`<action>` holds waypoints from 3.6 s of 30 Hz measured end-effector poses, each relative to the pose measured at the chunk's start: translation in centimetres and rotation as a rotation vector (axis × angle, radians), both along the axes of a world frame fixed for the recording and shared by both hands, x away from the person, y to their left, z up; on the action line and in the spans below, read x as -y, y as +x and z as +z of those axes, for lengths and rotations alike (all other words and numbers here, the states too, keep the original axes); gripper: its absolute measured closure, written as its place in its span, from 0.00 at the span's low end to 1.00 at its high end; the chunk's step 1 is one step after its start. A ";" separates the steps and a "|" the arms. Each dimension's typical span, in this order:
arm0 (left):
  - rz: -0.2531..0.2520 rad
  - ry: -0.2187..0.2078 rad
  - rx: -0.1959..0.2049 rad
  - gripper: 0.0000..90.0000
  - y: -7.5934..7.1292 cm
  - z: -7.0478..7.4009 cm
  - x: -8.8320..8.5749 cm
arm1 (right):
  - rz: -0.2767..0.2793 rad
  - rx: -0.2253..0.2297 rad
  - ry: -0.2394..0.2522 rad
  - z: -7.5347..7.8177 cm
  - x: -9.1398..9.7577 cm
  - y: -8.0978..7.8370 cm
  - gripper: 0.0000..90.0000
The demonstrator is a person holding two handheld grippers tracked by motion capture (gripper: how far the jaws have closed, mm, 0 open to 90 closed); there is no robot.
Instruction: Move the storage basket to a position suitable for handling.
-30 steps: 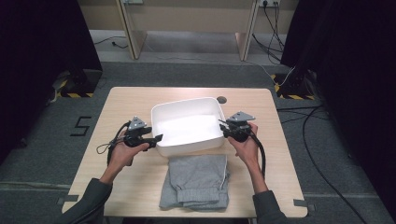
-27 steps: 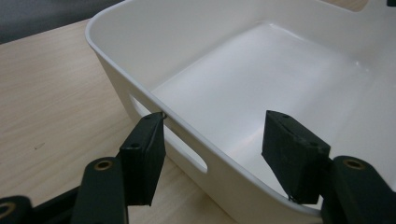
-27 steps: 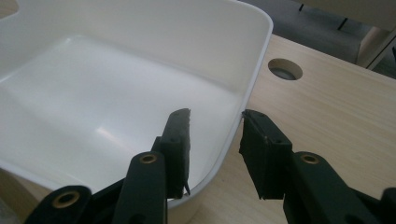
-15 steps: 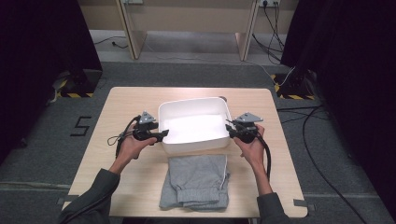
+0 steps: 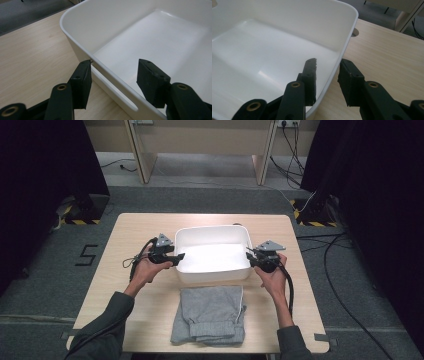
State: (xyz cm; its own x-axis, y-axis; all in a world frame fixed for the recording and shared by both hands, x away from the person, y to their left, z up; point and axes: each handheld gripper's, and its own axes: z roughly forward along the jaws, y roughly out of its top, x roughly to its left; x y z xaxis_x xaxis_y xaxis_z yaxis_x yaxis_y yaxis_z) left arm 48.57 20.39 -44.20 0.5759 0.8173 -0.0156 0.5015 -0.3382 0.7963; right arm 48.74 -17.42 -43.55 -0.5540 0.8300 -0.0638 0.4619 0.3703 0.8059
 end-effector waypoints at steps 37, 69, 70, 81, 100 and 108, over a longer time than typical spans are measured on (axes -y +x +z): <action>0.035 0.006 -0.018 0.41 1.7 0.5 0.7 | -0.069 -0.002 0.007 0.3 0.5 0.1 0.59; 0.006 -0.147 -0.060 0.17 -10.3 4.2 -3.2 | -0.016 0.001 0.158 3.2 4.6 -9.6 0.40; 0.005 -0.148 -0.066 0.17 -10.6 3.8 -3.3 | -0.015 -0.003 0.154 3.1 4.6 -9.8 0.40; -0.006 -0.151 -0.100 0.17 -13.2 1.3 -3.4 | 0.028 -0.002 0.134 2.2 3.9 -11.1 0.39; -0.022 -0.142 -0.127 0.17 -16.7 -1.1 -2.9 | 0.077 -0.041 0.144 1.1 3.1 -12.3 0.31; -0.029 -0.145 -0.152 0.16 -18.5 -2.3 -2.0 | 0.116 -0.065 0.113 0.1 2.2 -12.1 0.25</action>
